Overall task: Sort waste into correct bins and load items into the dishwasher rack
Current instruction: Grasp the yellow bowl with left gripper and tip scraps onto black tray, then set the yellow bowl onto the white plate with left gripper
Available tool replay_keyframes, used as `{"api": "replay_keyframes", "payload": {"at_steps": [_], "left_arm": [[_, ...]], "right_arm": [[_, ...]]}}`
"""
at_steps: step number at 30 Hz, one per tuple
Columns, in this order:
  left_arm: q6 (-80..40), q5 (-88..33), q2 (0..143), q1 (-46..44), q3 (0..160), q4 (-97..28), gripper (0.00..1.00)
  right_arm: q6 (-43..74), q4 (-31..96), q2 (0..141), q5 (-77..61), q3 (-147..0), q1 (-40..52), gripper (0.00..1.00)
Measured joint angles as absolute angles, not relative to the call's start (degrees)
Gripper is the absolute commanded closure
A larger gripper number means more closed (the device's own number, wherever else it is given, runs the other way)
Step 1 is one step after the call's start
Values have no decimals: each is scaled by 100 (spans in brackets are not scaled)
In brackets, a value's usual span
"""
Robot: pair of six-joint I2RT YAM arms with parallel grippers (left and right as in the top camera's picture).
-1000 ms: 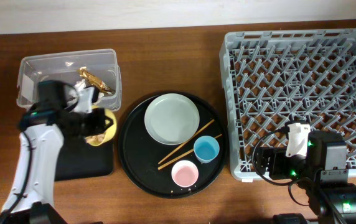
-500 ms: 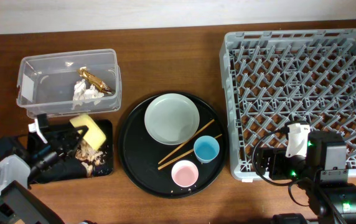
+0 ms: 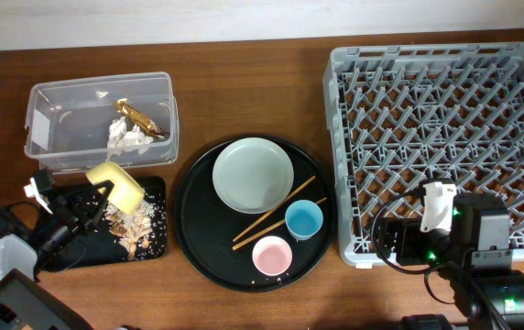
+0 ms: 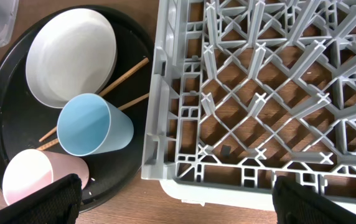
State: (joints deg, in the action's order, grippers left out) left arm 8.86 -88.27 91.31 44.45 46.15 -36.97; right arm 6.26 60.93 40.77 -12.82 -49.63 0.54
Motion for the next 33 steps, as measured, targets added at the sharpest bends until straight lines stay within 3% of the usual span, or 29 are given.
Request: {"api": "replay_keyframes", "payload": {"at_steps": [4, 8, 12, 15, 18, 22, 26, 33], "left_arm": [[-368, -8833, 9131, 4445, 4604, -3776, 100], [-622, -8121, 9133, 4445, 4595, -3664, 100], [-298, -8661, 9078, 4445, 4593, -3489, 100], [-261, -8326, 8162, 4272, 4595, -3485, 100], [-370, -6724, 6676, 2985, 4628, -3483, 100], [-523, -4619, 6381, 495, 4689, -3334, 100], [-543, -3162, 7437, -1107, 5714, -3258, 100], [-303, -2346, 9826, -2462, 6364, -2298, 100]], "right_arm": [[626, 6093, 4077, -1282, -4963, 54, 1], [626, 6097, 4077, -1282, -4963, 54, 1], [628, 6095, 4077, -1284, -4963, 54, 1], [628, 6093, 4077, -1282, -4963, 54, 1], [624, 6093, 4077, -1282, -4963, 54, 1], [626, 6097, 4077, -1299, -4963, 54, 1], [626, 6101, 4075, -1302, -4963, 54, 2], [626, 6104, 4082, -1302, -4963, 54, 1]]}}
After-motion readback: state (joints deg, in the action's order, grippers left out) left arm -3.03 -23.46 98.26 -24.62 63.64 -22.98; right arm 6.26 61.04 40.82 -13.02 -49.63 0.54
